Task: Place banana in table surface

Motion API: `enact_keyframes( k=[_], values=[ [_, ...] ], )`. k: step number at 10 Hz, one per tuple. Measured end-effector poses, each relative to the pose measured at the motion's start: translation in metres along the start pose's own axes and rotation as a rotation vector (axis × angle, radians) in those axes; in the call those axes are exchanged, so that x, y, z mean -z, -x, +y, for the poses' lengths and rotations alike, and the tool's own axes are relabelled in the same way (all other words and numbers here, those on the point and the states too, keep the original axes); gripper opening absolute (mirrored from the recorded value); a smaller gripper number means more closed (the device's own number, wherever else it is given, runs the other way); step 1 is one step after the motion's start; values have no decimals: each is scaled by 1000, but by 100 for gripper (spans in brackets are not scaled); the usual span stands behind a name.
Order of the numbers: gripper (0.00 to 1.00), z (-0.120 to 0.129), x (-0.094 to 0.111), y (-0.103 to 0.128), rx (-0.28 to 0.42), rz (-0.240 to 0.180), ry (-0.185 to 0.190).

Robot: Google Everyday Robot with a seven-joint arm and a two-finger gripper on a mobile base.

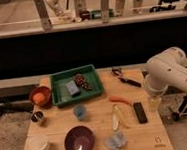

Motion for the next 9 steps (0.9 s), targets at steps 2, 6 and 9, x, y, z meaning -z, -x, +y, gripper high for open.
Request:
enact_keyframes(
  k=[2, 6, 9],
  values=[
    [80, 2, -4, 10, 29, 2, 3],
    [80, -3, -14, 41, 106, -10, 10],
    [80, -5, -21, 57, 161, -21, 13]
  ],
)
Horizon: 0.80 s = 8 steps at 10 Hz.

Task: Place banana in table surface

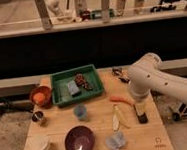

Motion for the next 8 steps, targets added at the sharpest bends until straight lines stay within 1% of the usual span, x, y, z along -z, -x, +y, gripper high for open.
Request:
enact_keyframes(
  k=[2, 3, 4, 5, 6, 7, 8],
  values=[
    [80, -4, -4, 11, 26, -15, -1],
    [80, -4, -6, 11, 32, -18, 0],
    [80, -7, -11, 13, 40, -22, -1],
    [80, -10, -18, 20, 52, -31, 0],
    [80, -12, -21, 23, 56, -35, -1],
    [80, -14, -21, 20, 61, -34, 0],
    [80, -14, -19, 22, 76, -43, 5]
  ],
)
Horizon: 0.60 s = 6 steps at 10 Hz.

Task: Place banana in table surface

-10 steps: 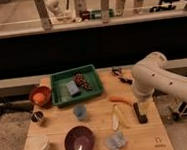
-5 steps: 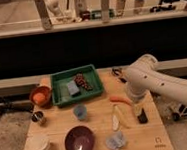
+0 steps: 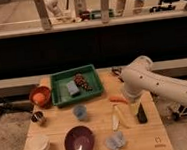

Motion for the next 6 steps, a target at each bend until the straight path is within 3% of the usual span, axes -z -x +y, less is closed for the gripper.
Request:
enact_keyframes(
  k=[6],
  values=[
    [80, -1, -20, 10, 34, -55, 4]
  ],
)
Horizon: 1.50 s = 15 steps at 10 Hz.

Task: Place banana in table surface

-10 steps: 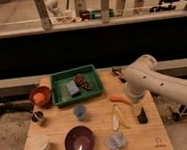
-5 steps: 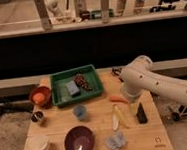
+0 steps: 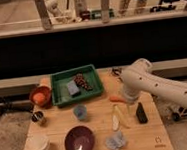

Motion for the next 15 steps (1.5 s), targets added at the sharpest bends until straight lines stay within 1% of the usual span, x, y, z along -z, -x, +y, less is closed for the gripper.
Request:
enact_keyframes(
  k=[2, 4, 8, 15],
  values=[
    [80, 0, -7, 1, 5, -16, -2],
    [80, 0, -14, 1, -2, -38, -4],
    [80, -1, -26, 2, -13, -71, -5],
    [80, -1, -43, 2, -76, -122, -9]
  ],
)
